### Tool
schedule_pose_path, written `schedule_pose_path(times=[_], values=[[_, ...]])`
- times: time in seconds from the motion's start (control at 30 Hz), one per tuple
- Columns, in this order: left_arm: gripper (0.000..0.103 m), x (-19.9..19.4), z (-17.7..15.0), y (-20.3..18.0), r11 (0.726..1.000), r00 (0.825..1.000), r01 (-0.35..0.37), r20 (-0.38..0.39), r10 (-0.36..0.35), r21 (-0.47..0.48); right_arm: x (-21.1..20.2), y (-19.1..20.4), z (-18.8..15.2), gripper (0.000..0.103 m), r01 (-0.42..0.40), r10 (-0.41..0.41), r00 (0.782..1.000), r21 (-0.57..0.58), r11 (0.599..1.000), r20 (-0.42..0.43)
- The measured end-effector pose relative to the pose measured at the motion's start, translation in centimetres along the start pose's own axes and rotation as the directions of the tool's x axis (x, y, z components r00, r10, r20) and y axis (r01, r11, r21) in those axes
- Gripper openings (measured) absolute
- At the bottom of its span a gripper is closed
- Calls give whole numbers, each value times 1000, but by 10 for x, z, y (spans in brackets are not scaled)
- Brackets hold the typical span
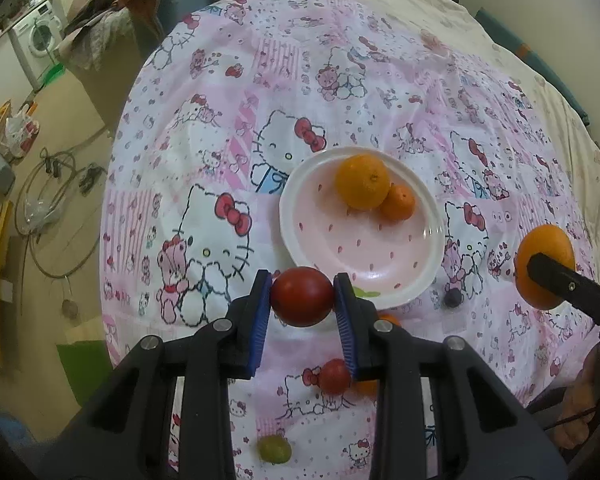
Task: Organize fruits
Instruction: 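Carry the orange and the tomato over the plate with both tools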
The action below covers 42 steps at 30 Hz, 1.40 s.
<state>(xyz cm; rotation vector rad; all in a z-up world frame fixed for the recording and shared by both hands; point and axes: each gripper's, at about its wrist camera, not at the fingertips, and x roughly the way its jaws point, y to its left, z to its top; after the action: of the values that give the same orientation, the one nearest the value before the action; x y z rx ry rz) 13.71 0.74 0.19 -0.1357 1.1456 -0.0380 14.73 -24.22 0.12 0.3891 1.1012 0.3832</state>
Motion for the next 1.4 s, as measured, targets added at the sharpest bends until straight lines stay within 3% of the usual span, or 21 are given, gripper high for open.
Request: schedule_pose_path(times=[0.27,0.47,0.57,0.9,1.07,1.4], values=[[27,21,21,-7,998,1000,-20,-21,22,53,29,-3,18,63,-5,5,999,6,1000,-32],[27,50,34,-3,999,998,-13,-66,16,43,57,-11,22,63,-12,15,996,33,999,-88],[27,61,39,-1,997,997,-49,-54,52,53,76,-11,24,63,-10,12,993,18,1000,-119],[27,92,60,-2,998,997,13,-80,-8,54,131,-13,13,63,-13,11,973,-9,1000,-232],[27,105,64,-11,996,991,60,-124,-52,59,140,-14,14,63,4,-9,974,-25,1000,-227],[27,116,72,-15,997,988,71,-136,-66,27,146,-14,17,65,18,-30,980,-61,998,-199]])
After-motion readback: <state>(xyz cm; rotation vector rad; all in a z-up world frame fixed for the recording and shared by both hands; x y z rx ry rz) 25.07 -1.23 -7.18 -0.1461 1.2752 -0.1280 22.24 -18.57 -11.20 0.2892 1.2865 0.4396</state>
